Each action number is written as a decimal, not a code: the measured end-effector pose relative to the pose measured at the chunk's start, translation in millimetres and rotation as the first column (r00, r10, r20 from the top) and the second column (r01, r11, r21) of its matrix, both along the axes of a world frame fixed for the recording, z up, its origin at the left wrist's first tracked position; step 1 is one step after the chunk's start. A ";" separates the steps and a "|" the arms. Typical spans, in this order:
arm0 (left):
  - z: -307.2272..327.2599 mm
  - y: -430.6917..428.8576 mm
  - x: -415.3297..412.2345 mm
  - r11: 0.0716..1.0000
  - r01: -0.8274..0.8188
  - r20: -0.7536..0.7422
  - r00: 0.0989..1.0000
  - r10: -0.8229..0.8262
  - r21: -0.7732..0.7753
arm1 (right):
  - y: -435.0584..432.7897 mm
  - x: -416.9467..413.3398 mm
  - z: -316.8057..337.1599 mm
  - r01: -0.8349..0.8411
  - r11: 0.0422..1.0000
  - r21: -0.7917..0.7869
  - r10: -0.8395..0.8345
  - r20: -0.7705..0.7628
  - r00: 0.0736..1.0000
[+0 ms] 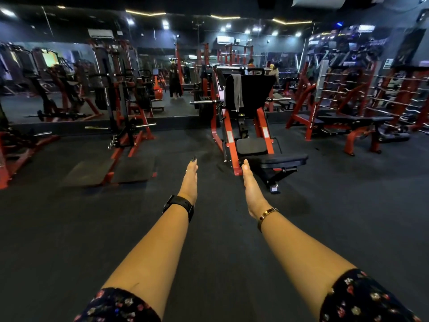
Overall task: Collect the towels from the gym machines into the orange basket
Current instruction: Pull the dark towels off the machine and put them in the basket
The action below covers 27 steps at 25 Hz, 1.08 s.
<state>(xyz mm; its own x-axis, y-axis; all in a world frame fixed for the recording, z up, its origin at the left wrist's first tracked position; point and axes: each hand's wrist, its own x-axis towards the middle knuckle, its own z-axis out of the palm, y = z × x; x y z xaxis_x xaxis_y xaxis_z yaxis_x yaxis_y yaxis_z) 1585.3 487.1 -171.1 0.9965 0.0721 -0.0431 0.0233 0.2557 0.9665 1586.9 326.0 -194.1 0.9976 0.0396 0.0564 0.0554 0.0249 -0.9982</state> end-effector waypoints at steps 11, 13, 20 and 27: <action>-18.0 -37.3 290.3 0.998 0.007 0.012 1.000 -0.008 0.057 | -45.3 297.9 -19.1 0.012 0.998 0.055 -0.012 0.003 1.000; -13.5 -45.7 347.7 0.998 -0.001 0.000 1.000 0.001 0.058 | -50.8 358.6 -18.2 0.001 0.998 0.068 -0.001 -0.008 1.000; -14.9 -54.4 537.0 0.997 -0.032 -0.050 0.998 0.035 0.064 | -53.0 555.5 -20.7 -0.043 0.995 0.095 0.047 -0.044 0.998; -34.1 -29.1 717.6 0.997 -0.030 -0.086 0.996 0.036 0.070 | -22.8 731.1 -39.9 -0.035 0.995 0.092 0.039 -0.036 0.999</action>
<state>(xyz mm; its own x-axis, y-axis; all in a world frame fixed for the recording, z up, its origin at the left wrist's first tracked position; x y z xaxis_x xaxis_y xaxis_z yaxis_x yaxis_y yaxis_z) 2302.9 458.0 -205.2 0.9862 0.1109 -0.1232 0.1005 0.1910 0.9764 2318.0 303.2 -234.0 0.9971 0.0728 0.0236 0.0149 0.1170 -0.9930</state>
